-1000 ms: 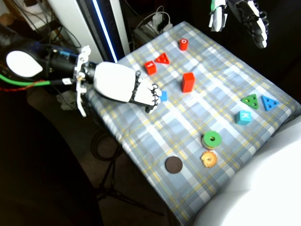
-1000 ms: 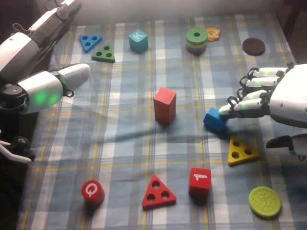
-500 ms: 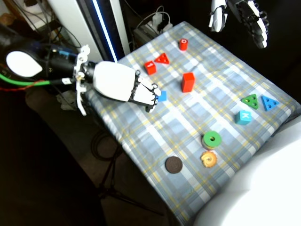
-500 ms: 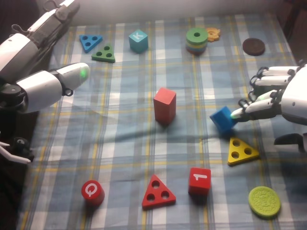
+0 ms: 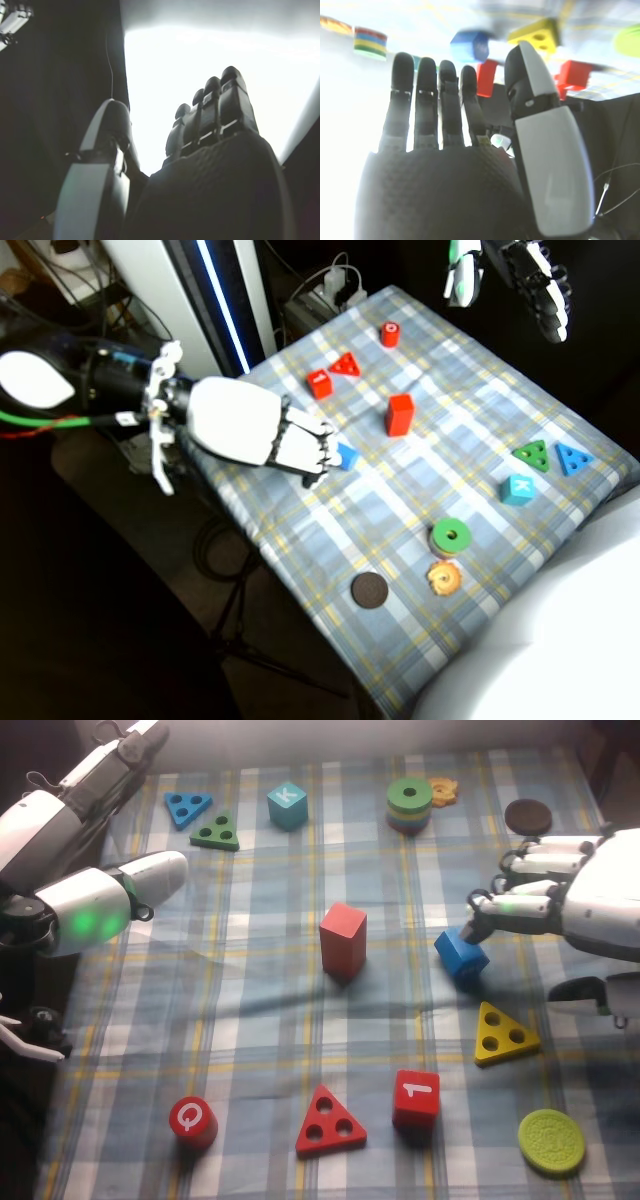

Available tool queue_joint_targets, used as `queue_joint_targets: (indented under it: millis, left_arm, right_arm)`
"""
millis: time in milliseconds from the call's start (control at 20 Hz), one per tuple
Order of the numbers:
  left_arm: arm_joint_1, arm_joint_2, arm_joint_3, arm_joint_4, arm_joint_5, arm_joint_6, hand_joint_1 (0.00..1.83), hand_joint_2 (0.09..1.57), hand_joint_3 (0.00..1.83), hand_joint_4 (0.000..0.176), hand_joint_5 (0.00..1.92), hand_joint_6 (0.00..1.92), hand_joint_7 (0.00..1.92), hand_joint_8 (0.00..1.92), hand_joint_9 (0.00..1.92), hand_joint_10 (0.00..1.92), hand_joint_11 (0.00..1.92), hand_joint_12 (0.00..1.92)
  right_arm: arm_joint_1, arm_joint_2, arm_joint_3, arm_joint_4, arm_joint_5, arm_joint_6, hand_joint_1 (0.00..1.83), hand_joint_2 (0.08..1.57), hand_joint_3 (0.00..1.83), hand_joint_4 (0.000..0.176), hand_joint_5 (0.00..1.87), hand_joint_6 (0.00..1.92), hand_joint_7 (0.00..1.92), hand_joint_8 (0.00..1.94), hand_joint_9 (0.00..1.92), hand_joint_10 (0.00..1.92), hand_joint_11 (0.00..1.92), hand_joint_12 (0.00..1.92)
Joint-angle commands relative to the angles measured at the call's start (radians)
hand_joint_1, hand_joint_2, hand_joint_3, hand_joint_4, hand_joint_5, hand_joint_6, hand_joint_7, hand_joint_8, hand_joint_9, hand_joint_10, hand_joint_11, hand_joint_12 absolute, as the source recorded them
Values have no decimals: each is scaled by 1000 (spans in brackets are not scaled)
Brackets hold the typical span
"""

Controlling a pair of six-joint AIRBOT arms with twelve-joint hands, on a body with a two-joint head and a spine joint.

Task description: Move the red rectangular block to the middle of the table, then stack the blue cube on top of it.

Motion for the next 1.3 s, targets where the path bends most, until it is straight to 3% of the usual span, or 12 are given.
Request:
queue_joint_targets:
  millis: [0, 50, 150, 300, 400, 550, 650, 750, 1000, 1100, 1200, 1250]
  left_arm:
    - [-9, -4, -1, 14, -126, -10, 833, 1361, 0, 88, 0, 0, 0, 0, 0, 0, 0, 0]
    - [-9, -4, -1, 14, -126, -10, 834, 1363, 0, 87, 0, 0, 0, 0, 0, 0, 0, 0]
    - [-9, -4, -1, 14, -126, -10, 845, 1358, 0, 103, 0, 0, 0, 0, 0, 0, 0, 0]
    - [-9, -4, -1, 14, -126, -13, 817, 1360, 0, 82, 0, 0, 0, 0, 0, 0, 0, 0]
    - [-9, -6, -1, 14, -126, -13, 778, 1360, 0, 92, 0, 0, 0, 0, 0, 0, 0, 0]
    - [-9, -6, -1, 14, -126, -14, 780, 1360, 0, 80, 0, 0, 0, 0, 0, 0, 0, 0]
    - [-9, -7, -1, 14, -127, -14, 726, 1369, 4, 85, 0, 0, 0, 0, 0, 0, 0, 0]
    - [-8, -7, -1, 14, -128, -15, 712, 1373, 5, 79, 0, 0, 0, 0, 0, 0, 0, 0]
    - [-8, -8, 0, 14, -128, -16, 701, 1376, 3, 89, 0, 0, 0, 0, 0, 0, 0, 0]
    - [-8, -9, 0, 14, -128, -16, 751, 1370, 0, 79, 0, 0, 0, 0, 0, 0, 0, 0]
    - [-8, -9, 0, 14, -128, -17, 779, 1368, 0, 82, 0, 0, 0, 0, 0, 0, 0, 0]
    - [-7, -9, 0, 14, -128, -17, 783, 1367, 0, 78, 0, 0, 0, 0, 0, 0, 0, 0]
  right_arm:
    - [18, -8, 9, 19, 96, -3, 921, 1220, 0, 0, 27, 769, 346, 174, 34, 1074, 0, 1588]
    - [22, -19, 17, 19, 96, -3, 962, 1196, 0, 0, 39, 746, 347, 152, 39, 1053, 0, 1575]
    - [30, -44, 35, 20, 94, -3, 961, 1191, 0, 0, 103, 665, 352, 116, 32, 1049, 0, 1592]
    - [44, -81, 62, 24, 83, -3, 914, 1207, 3, 4, 105, 634, 350, 91, 23, 1059, 0, 1605]
    - [45, -95, 77, 40, 81, -4, 917, 1200, 0, 3, 80, 634, 340, 79, 1, 1051, 0, 1606]
    - [44, -114, 90, 89, 81, -30, 904, 1189, 0, 0, 85, 648, 344, 81, 0, 1048, 0, 1619]
    - [44, -122, 95, 122, 82, -57, 907, 1178, 0, 0, 84, 644, 323, 87, 0, 1037, 0, 1717]
    - [44, -135, 106, 137, 82, -59, 948, 1164, 0, 0, 142, 538, 327, 132, 0, 1024, 0, 1766]
    - [44, -159, 127, 161, 82, -59, 973, 1170, 1, 0, 204, 471, 374, 169, 9, 1069, 0, 1681]
    - [43, -163, 131, 167, 82, -59, 988, 1169, 0, 0, 253, 447, 411, 174, 48, 1035, 0, 1632]
    - [40, -163, 133, 173, 82, -59, 968, 1190, 5, 0, 276, 443, 449, 189, 85, 1059, 0, 1660]
    - [39, -163, 133, 174, 82, -59, 993, 1192, 2, 0, 268, 533, 450, 281, 92, 1124, 0, 1676]
